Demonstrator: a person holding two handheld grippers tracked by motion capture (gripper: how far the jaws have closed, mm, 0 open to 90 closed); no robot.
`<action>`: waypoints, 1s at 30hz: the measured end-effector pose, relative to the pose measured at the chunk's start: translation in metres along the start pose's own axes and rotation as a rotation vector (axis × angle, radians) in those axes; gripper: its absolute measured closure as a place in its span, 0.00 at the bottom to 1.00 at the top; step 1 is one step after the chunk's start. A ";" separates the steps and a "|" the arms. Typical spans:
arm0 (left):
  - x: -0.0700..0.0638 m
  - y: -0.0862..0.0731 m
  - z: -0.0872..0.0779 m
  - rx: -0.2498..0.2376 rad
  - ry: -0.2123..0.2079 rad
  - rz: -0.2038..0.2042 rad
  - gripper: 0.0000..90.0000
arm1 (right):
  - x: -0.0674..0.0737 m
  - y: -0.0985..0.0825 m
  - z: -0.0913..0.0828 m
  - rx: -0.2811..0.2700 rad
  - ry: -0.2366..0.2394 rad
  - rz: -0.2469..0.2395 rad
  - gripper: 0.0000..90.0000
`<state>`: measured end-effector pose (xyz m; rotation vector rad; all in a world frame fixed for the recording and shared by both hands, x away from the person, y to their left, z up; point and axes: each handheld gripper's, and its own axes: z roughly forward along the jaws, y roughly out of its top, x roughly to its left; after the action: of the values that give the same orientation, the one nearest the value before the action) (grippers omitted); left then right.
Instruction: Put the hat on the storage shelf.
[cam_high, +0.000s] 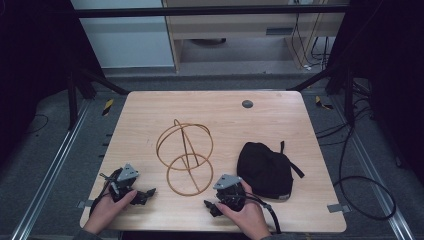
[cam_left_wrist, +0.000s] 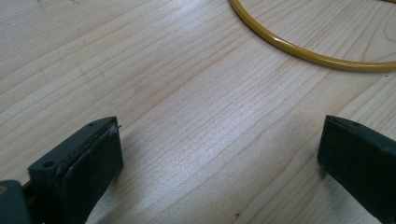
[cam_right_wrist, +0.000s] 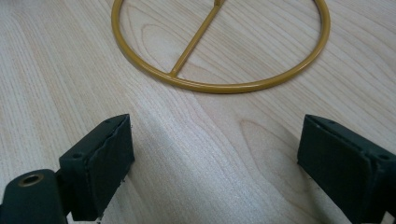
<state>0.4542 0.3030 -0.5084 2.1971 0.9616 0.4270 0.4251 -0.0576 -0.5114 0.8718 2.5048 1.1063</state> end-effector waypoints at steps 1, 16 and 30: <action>0.000 0.000 0.000 -0.002 0.000 -0.002 0.00 | 0.000 0.000 0.000 -0.001 -0.006 -0.002 0.13; 0.000 0.000 0.001 -0.002 -0.002 0.000 0.00 | -0.017 0.036 -0.064 -0.043 -0.126 -0.057 0.19; 0.000 0.001 0.001 -0.004 -0.002 -0.002 0.00 | -0.095 0.063 -0.156 0.106 -0.318 -0.078 0.17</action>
<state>0.4550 0.3022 -0.5086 2.1931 0.9609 0.4256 0.4536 -0.1735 -0.3592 0.8915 2.3258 0.7490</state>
